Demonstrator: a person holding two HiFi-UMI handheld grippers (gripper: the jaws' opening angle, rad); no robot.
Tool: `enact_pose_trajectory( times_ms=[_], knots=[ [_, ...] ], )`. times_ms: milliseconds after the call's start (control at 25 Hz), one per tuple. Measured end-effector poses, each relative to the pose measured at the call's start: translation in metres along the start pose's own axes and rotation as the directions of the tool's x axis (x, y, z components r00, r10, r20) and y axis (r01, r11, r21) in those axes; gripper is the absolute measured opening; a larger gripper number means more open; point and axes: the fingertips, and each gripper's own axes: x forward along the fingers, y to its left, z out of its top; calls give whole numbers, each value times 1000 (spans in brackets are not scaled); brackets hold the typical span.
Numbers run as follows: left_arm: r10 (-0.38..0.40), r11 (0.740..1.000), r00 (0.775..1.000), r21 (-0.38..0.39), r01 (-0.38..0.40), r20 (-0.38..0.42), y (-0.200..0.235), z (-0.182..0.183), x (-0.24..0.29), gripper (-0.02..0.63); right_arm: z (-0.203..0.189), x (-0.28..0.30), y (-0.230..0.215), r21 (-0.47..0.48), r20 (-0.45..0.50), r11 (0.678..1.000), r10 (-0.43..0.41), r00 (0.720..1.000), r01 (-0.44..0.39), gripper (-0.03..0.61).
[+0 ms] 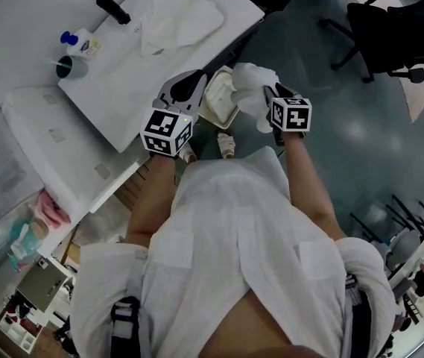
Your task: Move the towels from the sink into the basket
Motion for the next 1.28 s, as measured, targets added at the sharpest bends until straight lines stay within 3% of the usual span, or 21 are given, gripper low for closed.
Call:
enact_pose_trajectory(
  times_ms=[120, 240, 480, 760, 1280],
  knots=[
    [21, 1000, 1000, -4, -21, 1, 11, -1, -9, 29, 1, 13, 12, -30, -24, 999, 11, 1000, -12, 155],
    [36, 999, 999, -8, -36, 4, 19, -2, -16, 29, 16, 15, 20, -16, 16, 1000, 22, 1000, -22, 152],
    [54, 998, 998, -18, -53, 13, 29, -2, -23, 29, 50, 3, 21, 22, 121, 1000, 18, 993, -21, 115],
    [66, 998, 997, -23, -66, 28, 32, 1, -29, 29, 59, -13, 12, 36, 188, 999, -9, 982, 2, 95],
    [132, 991, 990, -22, -131, 46, 31, 4, -47, 29, 78, -19, 27, -44, 224, 998, 62, 973, -54, 95]
  ],
)
